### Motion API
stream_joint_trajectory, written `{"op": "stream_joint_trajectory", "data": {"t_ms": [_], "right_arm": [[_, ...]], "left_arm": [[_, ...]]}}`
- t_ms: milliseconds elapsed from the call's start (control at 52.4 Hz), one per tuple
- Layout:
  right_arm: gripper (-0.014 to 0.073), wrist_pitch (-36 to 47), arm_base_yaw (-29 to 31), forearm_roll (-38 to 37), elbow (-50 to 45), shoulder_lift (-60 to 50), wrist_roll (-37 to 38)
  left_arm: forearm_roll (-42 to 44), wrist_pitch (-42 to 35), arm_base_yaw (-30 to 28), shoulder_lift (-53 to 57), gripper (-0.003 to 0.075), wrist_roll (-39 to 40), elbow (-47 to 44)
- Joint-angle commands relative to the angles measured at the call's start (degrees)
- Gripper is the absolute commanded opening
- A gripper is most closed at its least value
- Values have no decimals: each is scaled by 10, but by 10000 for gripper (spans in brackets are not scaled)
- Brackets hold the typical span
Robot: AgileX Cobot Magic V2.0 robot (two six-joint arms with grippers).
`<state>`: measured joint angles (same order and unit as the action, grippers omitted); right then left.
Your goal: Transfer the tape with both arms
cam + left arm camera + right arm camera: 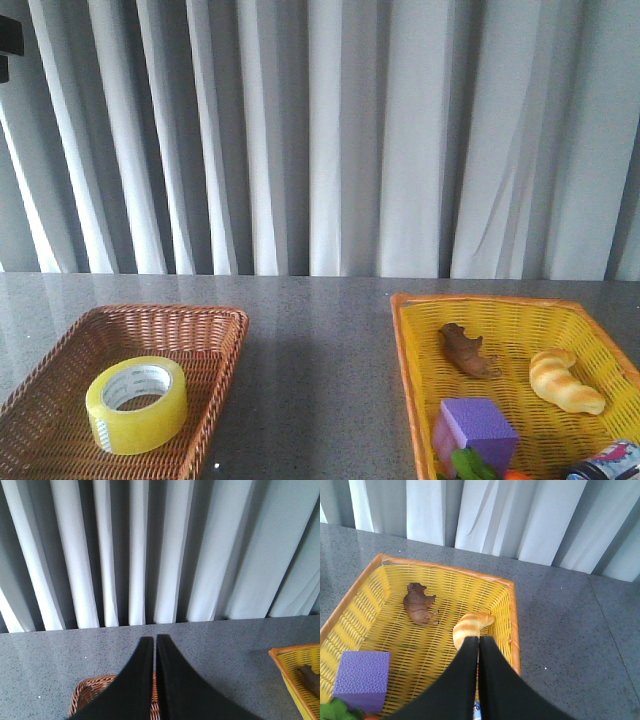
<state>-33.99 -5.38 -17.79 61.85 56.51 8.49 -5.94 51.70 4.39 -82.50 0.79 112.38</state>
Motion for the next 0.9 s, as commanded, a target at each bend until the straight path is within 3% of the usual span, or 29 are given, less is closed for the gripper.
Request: {"op": "stream_joint_trajectory", "data": {"t_ms": [0,515,610,744,878], "right_arm": [[-8,36,3,-13,15,-8,-1],[-8,36,3,-13,15,-8,-1],[-8,36,3,-13,15,-8,-1],[-8,36,3,-13,15,-8,-1],[-8,36,3,-13,15,-8,-1]], "left_arm": [[-9,-30,2,16,-8,2,10],[-10,-25,2,13,-7,2,10],[21,-40,2,29,-7,-8,-4],[46,-84,2,112,-7,-5,-105],[63,-182,2,239,-7,-5,-292]]}}
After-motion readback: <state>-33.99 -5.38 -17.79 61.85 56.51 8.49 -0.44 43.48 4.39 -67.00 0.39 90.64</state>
